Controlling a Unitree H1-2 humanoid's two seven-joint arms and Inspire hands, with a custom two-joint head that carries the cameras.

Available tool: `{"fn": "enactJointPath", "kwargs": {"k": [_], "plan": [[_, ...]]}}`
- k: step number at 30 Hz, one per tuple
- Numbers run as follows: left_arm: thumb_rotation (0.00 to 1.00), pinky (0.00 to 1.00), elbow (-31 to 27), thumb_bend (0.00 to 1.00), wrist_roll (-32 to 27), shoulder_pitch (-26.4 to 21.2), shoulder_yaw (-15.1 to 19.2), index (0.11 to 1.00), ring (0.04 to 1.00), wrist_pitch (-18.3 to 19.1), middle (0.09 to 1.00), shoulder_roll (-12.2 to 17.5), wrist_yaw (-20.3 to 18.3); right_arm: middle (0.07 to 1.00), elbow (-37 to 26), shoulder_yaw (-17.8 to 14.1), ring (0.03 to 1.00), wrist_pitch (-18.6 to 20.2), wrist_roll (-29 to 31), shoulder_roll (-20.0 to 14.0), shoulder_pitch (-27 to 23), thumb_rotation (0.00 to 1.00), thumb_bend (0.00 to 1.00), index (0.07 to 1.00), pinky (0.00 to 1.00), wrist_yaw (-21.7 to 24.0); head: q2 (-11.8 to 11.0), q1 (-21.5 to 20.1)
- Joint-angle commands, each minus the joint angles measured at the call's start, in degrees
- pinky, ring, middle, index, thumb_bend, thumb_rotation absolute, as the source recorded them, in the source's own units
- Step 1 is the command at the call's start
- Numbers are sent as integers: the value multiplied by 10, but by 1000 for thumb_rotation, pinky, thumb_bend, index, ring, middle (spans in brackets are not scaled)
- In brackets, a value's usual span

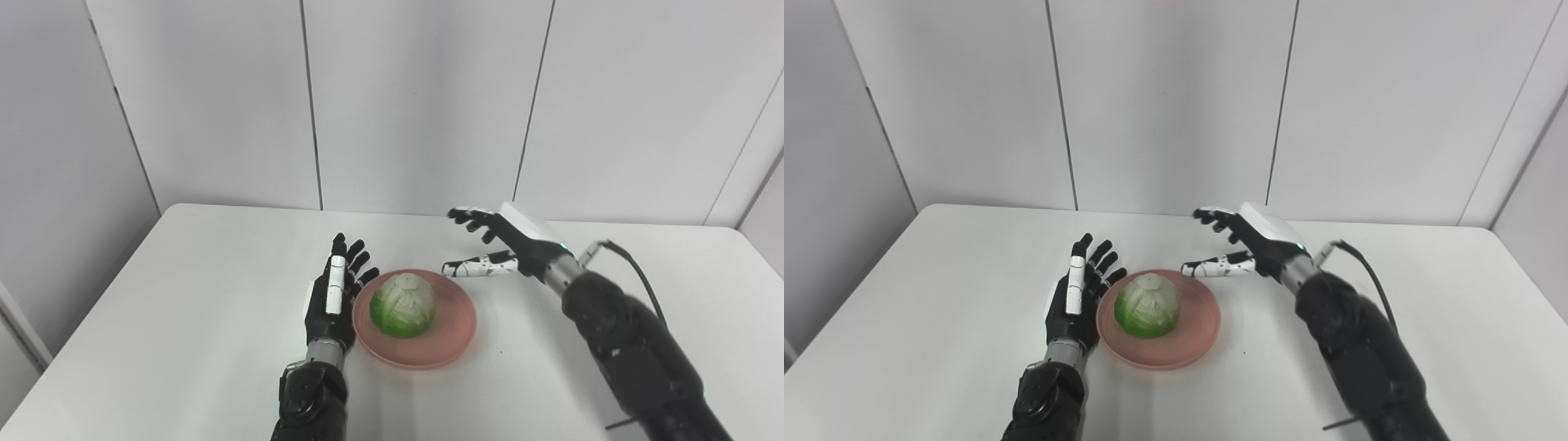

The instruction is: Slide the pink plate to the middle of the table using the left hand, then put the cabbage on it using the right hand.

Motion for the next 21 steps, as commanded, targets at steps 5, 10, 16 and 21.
{"fn": "enactJointPath", "kwargs": {"k": [5, 10, 16, 21], "plan": [[876, 970, 8, 920, 89, 21, -30, 937, 933, -26, 892, 17, 45, 842, 62, -70, 830, -100, 108, 65, 24, 786, 834, 878, 784, -94, 4, -2], [875, 1000, 8, 886, 157, 16, -57, 932, 943, -47, 896, 27, 82, 879, 151, -137, 888, -170, 206, 124, 52, 930, 826, 909, 847, -136, 6, -6], [857, 1000, 18, 824, 201, 6, -74, 938, 956, -51, 915, 35, 109, 938, 199, -205, 931, -202, 306, 173, 60, 996, 825, 966, 934, -142, 9, -9], [877, 1000, 22, 798, 214, 2, -75, 953, 953, -42, 926, 40, 121, 946, 199, -223, 942, -201, 346, 184, 67, 1000, 837, 970, 950, -130, 12, -12]]}}
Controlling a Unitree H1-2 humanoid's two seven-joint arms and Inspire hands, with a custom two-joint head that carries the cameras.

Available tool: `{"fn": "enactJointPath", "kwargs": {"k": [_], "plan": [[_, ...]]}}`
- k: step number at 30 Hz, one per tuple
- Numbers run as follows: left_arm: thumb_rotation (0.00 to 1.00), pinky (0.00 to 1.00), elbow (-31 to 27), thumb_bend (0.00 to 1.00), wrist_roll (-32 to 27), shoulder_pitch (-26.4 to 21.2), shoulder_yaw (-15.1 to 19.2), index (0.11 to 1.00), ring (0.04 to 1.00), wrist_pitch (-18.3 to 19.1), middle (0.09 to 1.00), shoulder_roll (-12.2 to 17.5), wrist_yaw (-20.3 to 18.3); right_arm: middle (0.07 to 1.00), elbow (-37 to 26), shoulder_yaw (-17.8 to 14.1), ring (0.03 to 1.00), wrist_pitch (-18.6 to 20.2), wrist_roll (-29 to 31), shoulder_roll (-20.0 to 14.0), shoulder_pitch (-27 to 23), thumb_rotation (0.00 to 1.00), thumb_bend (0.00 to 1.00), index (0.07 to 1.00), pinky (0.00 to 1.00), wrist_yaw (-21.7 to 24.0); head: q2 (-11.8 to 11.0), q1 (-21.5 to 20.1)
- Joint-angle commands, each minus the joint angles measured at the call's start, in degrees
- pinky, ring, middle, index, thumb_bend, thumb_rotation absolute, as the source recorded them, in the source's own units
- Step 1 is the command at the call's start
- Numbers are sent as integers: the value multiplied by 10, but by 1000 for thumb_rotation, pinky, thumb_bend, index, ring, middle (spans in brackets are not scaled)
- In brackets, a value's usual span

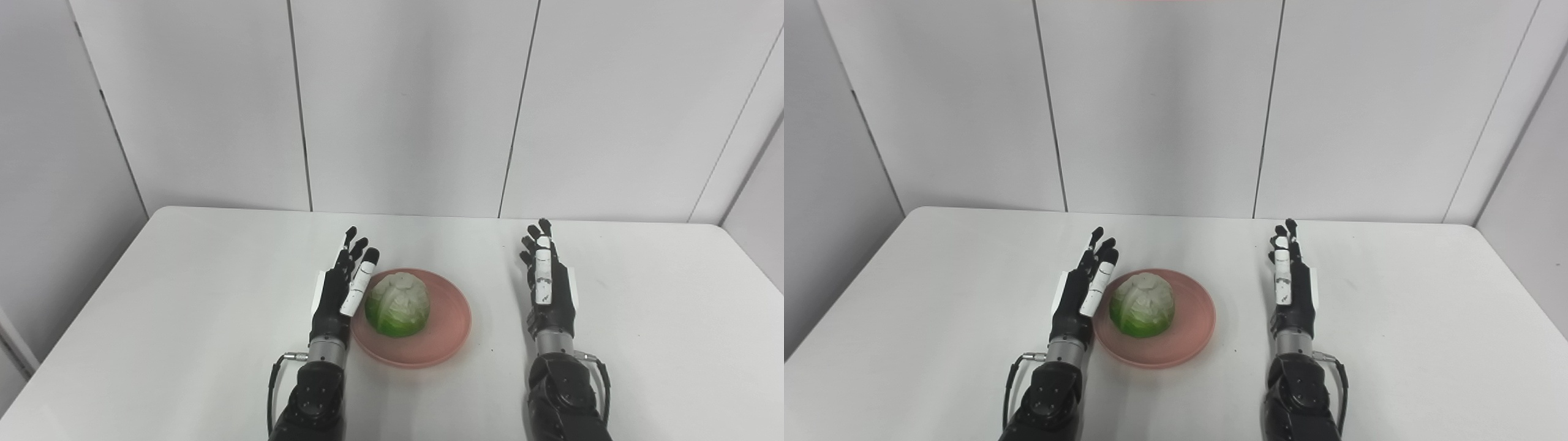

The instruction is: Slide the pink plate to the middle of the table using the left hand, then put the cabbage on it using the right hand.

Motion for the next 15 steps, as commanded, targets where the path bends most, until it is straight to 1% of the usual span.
{"fn": "enactJointPath", "kwargs": {"k": [1, 4, 6, 8, 9, 12, 15], "plan": [[876, 1000, 15, 802, 12, 2, 1, 955, 956, -3, 928, 15, 11, 947, 14, -5, 942, -26, 21, 20, 20, 1000, 828, 970, 949, 9, 2, 0], [888, 1000, 19, 831, 8, -3, 6, 963, 963, 2, 936, 19, 12, 957, 16, -12, 945, -24, 40, 25, 24, 1000, 814, 972, 950, 14, 2, 0], [880, 998, 18, 842, 1, -4, 11, 960, 958, 9, 937, 21, 10, 949, 18, -19, 937, -22, 57, 30, 24, 972, 826, 960, 949, 16, 2, -1], [885, 994, 16, 849, -1, -5, 13, 962, 961, 14, 940, 23, 9, 947, 15, -21, 939, -19, 64, 33, 26, 966, 829, 964, 956, 16, 2, -2], [885, 995, 16, 849, -4, -5, 14, 963, 961, 15, 941, 25, 6, 947, 18, -18, 939, -20, 61, 32, 27, 966, 829, 965, 956, 17, 2, -2], [939, 1000, 16, 885, -18, -6, 18, 977, 994, 20, 957, 30, -2, 955, 18, -4, 952, -20, 42, 25, 31, 997, 834, 965, 977, 14, 3, -2], [957, 1000, 21, 888, -29, -7, 24, 971, 1000, 17, 952, 30, 1, 952, 8, 13, 952, -13, 19, 17, 36, 1000, 810, 956, 975, 6, 4, -2]]}}
